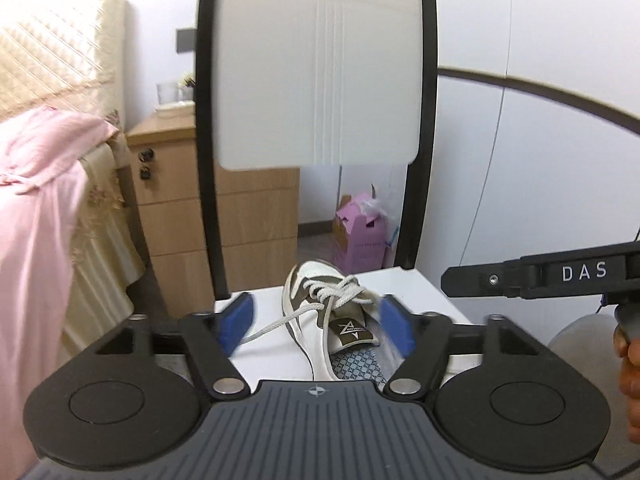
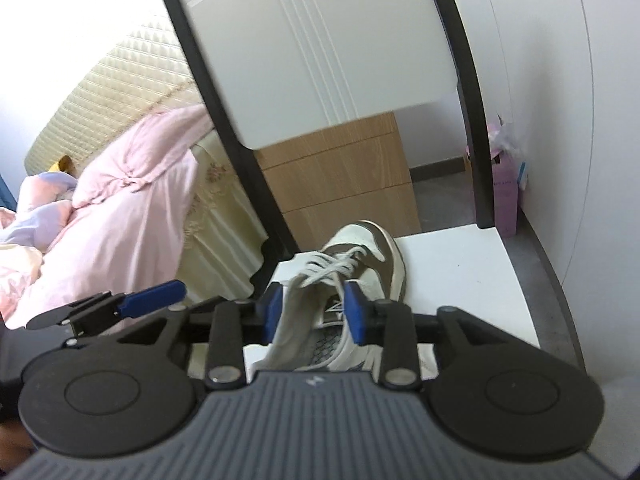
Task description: Lace up shoes with both hands
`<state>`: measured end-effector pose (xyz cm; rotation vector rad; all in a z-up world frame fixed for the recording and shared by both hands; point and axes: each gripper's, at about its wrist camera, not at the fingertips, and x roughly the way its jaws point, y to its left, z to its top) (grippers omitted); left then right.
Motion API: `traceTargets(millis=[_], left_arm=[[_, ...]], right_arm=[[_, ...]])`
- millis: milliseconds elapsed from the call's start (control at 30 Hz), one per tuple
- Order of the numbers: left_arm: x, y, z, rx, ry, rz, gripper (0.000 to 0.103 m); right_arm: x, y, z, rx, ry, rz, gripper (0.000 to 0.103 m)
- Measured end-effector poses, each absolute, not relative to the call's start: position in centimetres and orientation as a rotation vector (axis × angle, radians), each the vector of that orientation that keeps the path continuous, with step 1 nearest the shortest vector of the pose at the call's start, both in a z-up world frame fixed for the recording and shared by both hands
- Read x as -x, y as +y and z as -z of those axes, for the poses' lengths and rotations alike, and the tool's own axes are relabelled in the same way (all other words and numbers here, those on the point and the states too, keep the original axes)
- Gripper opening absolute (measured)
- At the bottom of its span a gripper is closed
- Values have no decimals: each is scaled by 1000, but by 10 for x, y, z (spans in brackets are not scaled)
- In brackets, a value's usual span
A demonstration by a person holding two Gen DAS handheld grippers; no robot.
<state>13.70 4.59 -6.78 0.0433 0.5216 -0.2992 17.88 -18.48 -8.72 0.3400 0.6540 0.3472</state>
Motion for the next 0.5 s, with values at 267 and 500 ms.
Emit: traceTargets(millis=[267,500], left_arm=[[-80,55,32,-21,510,270,99],[-51,57,17,-7,480,198,103]], right_arm=[[-131,-189,55,-329,625,-353,71],[-97,-186,37,-286,597,-339,99]])
